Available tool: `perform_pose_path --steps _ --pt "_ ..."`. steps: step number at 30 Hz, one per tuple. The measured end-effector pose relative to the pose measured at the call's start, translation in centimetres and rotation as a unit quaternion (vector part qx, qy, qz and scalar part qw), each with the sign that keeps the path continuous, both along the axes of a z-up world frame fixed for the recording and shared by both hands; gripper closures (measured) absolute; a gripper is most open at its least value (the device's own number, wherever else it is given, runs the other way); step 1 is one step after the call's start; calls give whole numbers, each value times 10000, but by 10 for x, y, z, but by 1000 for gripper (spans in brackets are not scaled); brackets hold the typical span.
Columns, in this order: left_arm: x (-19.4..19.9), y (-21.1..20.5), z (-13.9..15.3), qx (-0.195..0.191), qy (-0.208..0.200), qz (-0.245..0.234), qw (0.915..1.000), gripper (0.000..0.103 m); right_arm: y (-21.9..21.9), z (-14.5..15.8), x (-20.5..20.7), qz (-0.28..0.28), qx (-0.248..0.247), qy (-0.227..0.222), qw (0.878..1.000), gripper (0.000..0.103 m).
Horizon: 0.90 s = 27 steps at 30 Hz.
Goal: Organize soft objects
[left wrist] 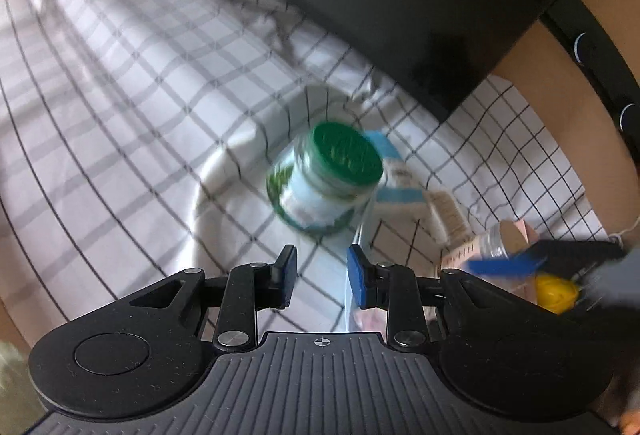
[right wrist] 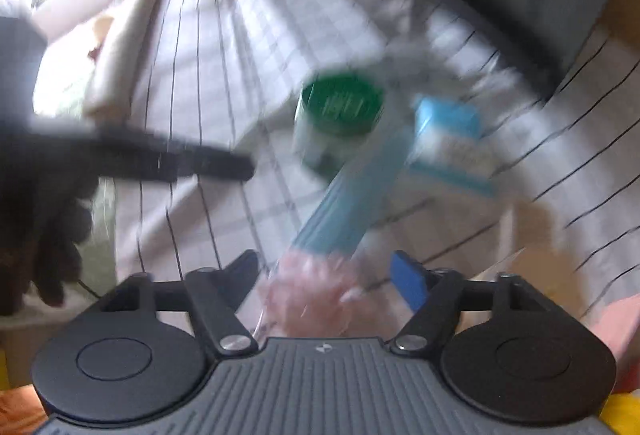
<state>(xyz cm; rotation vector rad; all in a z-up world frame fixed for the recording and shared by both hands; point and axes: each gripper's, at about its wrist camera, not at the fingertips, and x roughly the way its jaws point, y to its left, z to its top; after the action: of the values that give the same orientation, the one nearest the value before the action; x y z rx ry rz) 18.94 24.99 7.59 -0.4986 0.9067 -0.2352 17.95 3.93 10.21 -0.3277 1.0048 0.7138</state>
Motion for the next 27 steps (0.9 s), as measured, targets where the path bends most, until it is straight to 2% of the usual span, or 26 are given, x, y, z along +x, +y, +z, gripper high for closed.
perform_pose_path --steps 1,3,4,7,10,14,17,19,23,25,26,27 --pt "2 -2 -6 -8 89 -16 10000 73 3 -12 -3 -31 -65 -15 10000 47" --pt "6 -10 -16 68 259 -56 9996 73 6 -36 -6 -194 -281 -43 9994 78" --pt "8 -14 -19 81 294 -61 9995 73 4 -41 -8 -275 -291 11 9992 81" --pt "12 -22 -25 -100 262 -12 9996 73 -11 -37 -16 -457 38 30 9989 82" --pt "24 -32 -30 -341 175 41 9993 73 -25 -31 -25 -641 157 -69 9978 82" --pt "41 -48 -33 -262 199 -85 9994 73 -44 -20 -36 -888 115 -442 9950 82" --pt "52 -60 -37 -110 246 -221 9994 73 -56 -21 -39 -1037 73 -596 9928 82" --pt "57 -69 -43 44 333 -281 9990 73 -62 -24 -37 -1132 70 -479 9924 82" --pt "60 -93 -49 726 301 -498 9957 73 -69 -38 -30 -1288 9 -211 9914 82" --pt "59 -103 -49 972 222 -604 9932 73 -70 -42 -30 -1317 23 -128 9912 75" --pt "58 -106 -49 1058 178 -651 9921 73 -70 -44 -30 -1326 9 -94 9911 61" --pt "57 -110 -49 1149 134 -704 9908 73 -71 -46 -31 -1347 -4 -76 9909 53"
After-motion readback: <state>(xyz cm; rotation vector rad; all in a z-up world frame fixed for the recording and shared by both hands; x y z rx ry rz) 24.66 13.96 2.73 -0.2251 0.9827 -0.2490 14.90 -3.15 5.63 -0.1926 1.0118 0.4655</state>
